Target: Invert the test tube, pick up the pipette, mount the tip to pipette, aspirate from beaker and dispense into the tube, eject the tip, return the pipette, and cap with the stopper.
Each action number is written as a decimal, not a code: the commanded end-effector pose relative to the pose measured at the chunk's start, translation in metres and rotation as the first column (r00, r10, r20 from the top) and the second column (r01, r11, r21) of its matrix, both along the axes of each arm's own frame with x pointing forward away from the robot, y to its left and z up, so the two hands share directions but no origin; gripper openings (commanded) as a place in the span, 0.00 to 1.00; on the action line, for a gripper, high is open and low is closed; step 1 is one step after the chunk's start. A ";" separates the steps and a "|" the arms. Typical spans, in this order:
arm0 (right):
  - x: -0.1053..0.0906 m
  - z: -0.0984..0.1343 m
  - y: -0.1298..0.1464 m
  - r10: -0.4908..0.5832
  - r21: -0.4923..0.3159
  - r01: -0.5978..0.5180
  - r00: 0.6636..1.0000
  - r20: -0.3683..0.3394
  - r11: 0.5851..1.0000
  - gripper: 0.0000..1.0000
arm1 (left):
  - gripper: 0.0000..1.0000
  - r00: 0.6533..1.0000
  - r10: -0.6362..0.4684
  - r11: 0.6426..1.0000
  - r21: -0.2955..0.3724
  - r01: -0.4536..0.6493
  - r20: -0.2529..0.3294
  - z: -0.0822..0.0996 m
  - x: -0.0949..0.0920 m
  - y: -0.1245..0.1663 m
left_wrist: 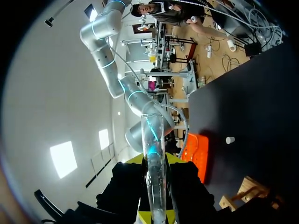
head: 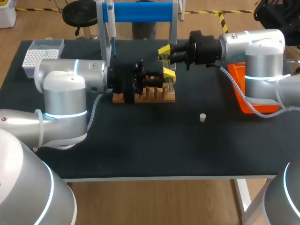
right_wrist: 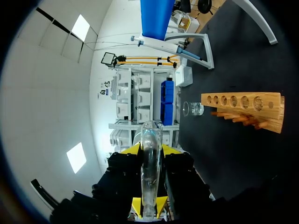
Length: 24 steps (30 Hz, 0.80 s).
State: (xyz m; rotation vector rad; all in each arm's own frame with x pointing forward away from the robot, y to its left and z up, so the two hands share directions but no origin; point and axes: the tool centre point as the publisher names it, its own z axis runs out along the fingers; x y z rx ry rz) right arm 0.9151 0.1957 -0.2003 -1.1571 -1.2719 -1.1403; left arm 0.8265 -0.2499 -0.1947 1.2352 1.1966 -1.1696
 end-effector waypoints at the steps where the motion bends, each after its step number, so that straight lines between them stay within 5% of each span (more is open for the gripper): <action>1: -0.001 -0.002 0.000 0.001 -0.002 -0.001 1.000 0.001 1.000 0.72 | 0.00 1.000 0.006 1.000 0.000 -0.006 -0.002 0.002 0.000 0.000; 2: -0.001 -0.002 0.000 0.001 -0.002 -0.001 1.000 0.001 1.000 1.00 | 0.00 1.000 0.007 1.000 0.001 -0.007 -0.004 0.002 0.000 0.001; 24: -0.001 -0.002 0.000 0.001 -0.002 -0.001 1.000 0.001 1.000 1.00 | 0.00 1.000 0.008 1.000 0.007 -0.007 -0.010 0.001 0.000 0.001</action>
